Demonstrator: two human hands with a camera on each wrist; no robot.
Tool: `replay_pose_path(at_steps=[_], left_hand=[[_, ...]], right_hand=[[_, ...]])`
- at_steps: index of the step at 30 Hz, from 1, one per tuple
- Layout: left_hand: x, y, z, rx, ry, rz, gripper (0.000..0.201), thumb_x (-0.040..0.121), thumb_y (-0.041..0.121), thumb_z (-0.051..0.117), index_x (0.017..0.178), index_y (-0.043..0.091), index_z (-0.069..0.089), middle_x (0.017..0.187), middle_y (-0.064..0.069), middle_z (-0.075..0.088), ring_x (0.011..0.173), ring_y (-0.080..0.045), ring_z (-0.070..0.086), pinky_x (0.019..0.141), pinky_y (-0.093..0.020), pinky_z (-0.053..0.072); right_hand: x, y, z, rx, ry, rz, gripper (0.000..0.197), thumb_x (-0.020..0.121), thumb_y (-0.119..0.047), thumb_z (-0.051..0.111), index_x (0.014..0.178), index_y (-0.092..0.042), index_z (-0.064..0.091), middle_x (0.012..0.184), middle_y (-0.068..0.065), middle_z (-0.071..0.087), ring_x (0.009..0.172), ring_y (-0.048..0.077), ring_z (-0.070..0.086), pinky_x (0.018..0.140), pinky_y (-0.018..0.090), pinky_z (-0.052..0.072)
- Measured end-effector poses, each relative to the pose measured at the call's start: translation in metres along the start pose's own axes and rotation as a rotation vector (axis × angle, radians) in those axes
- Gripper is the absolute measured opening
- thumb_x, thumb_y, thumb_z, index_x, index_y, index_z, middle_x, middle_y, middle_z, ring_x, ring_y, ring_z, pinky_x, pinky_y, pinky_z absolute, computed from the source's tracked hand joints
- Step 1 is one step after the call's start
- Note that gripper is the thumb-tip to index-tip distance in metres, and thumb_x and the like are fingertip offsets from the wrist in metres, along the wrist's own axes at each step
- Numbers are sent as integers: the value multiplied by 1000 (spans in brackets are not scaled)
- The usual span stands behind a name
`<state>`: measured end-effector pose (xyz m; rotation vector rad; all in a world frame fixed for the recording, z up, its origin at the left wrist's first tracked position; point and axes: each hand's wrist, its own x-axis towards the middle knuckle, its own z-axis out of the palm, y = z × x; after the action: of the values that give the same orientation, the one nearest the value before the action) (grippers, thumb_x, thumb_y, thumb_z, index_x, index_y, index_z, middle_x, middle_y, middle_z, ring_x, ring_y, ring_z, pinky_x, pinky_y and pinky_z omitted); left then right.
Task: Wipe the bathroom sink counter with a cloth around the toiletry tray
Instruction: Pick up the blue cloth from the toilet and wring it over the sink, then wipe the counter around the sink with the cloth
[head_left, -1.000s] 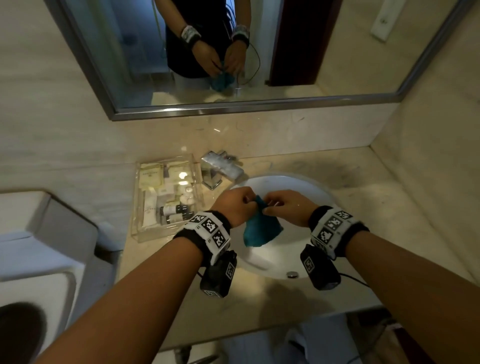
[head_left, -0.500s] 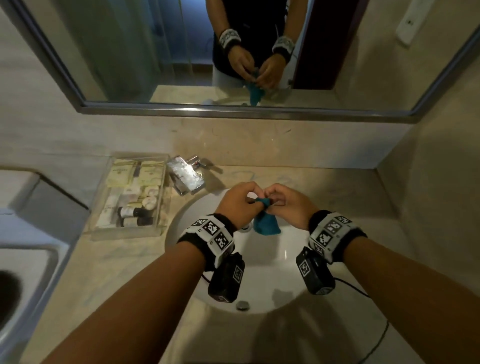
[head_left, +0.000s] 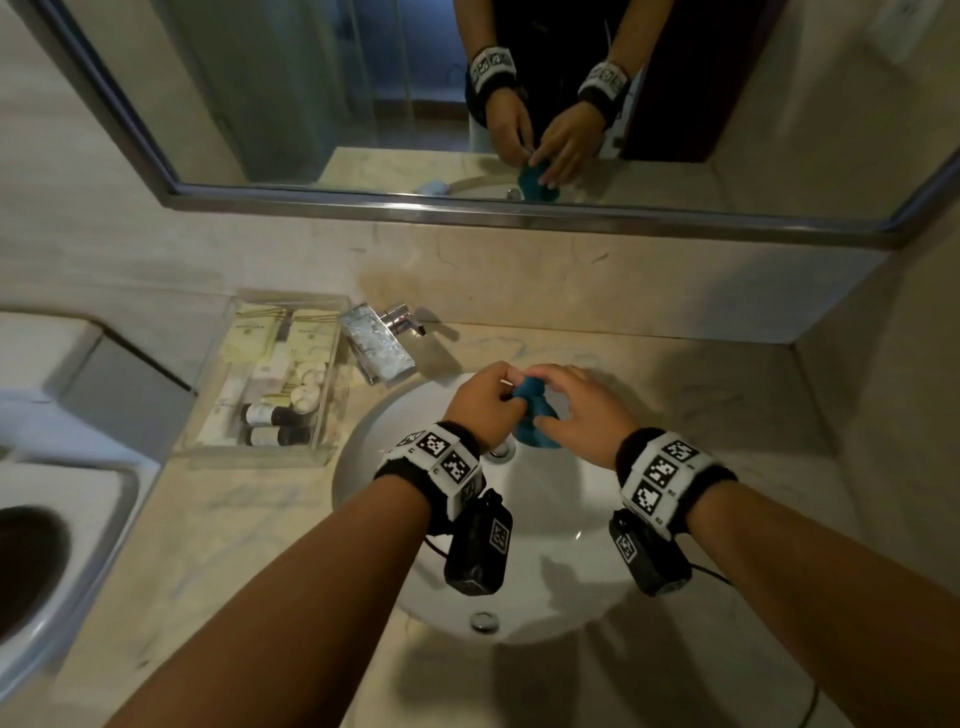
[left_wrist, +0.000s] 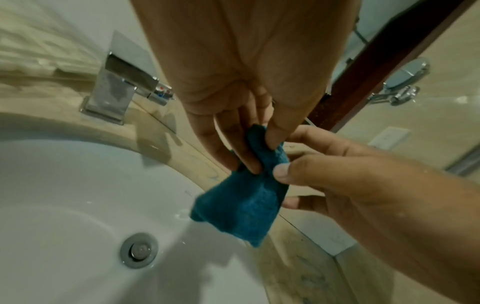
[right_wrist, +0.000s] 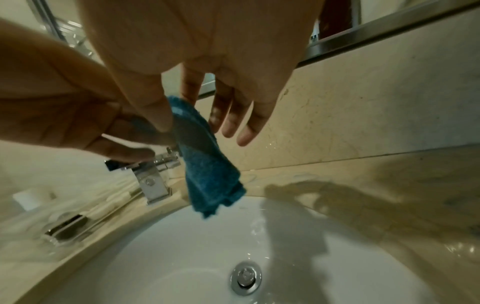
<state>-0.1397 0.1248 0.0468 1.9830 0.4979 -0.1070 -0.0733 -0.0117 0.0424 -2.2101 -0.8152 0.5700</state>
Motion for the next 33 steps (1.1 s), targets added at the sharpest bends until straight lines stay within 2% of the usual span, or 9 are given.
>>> replay_pose_path(at_steps=[5, 9, 12, 16, 22, 25, 29, 30, 33], left_hand=[[20, -15, 2, -91, 35, 99, 21, 89, 2, 49, 97, 21, 45, 96, -7, 65, 85, -24, 60, 79, -37, 49], [35, -36, -1, 69, 50, 129, 24, 91, 11, 52, 113, 22, 52, 118, -7, 50, 102, -20, 55, 89, -29, 46], [49, -51, -6, 320, 14, 103, 38, 92, 19, 52, 129, 21, 45, 130, -7, 45, 116, -24, 49, 97, -35, 42], [67, -67, -11, 458, -15, 4, 45, 92, 26, 52, 135, 25, 39, 140, -5, 41, 124, -27, 43, 102, -43, 39], [93, -84, -16, 648, -35, -91, 59, 92, 33, 51, 145, 19, 27, 149, -10, 27, 134, -32, 32, 107, -48, 33], [102, -90, -16, 694, -12, -102, 65, 92, 31, 53, 147, 21, 21, 154, -10, 16, 136, -34, 29, 104, -49, 35], [111, -105, -14, 685, -17, -140, 70, 92, 27, 53, 149, 25, 13, 156, -9, 7, 142, -31, 18, 109, -47, 29], [113, -109, -13, 699, -29, -157, 72, 92, 28, 52, 150, 25, 11, 157, -8, 4, 144, -30, 11, 112, -47, 23], [119, -118, -9, 708, 3, -163, 72, 92, 31, 52, 151, 24, 10, 158, -7, 2, 145, -29, 2, 115, -46, 14]], right_hand=[[26, 3, 11, 67, 89, 28, 41, 88, -7, 56, 127, -20, 50, 125, 5, 54, 113, 19, 52, 99, 35, 44], [55, 16, 19, -42, 71, 110, 38, 92, -8, 45, 127, -22, 46, 125, 9, 50, 112, 24, 51, 98, 36, 43], [73, 26, 19, -156, 64, 160, 38, 94, -8, 40, 131, -19, 44, 130, 11, 42, 115, 27, 49, 98, 33, 40], [98, 36, 19, -194, 70, 181, 41, 94, -7, 40, 133, -21, 43, 134, 11, 39, 117, 26, 48, 96, 26, 36], [129, 39, 28, -215, 108, 196, 39, 93, -3, 41, 128, -20, 47, 130, 15, 40, 115, 30, 49, 95, 29, 38], [145, 45, 38, -187, 150, 149, 39, 88, 7, 41, 117, -13, 58, 123, 14, 40, 113, 29, 49, 96, 21, 33], [168, 46, 51, -83, 189, 108, 30, 91, 2, 44, 116, -7, 57, 109, 3, 44, 109, 28, 50, 79, 1, 36], [176, 44, 56, -120, 208, 65, 31, 91, -2, 44, 118, -9, 57, 111, 4, 46, 109, 28, 49, 80, 4, 38], [199, 37, 76, -162, 127, -29, 37, 92, -4, 44, 125, -15, 56, 120, 10, 45, 116, 27, 45, 100, 29, 38]])
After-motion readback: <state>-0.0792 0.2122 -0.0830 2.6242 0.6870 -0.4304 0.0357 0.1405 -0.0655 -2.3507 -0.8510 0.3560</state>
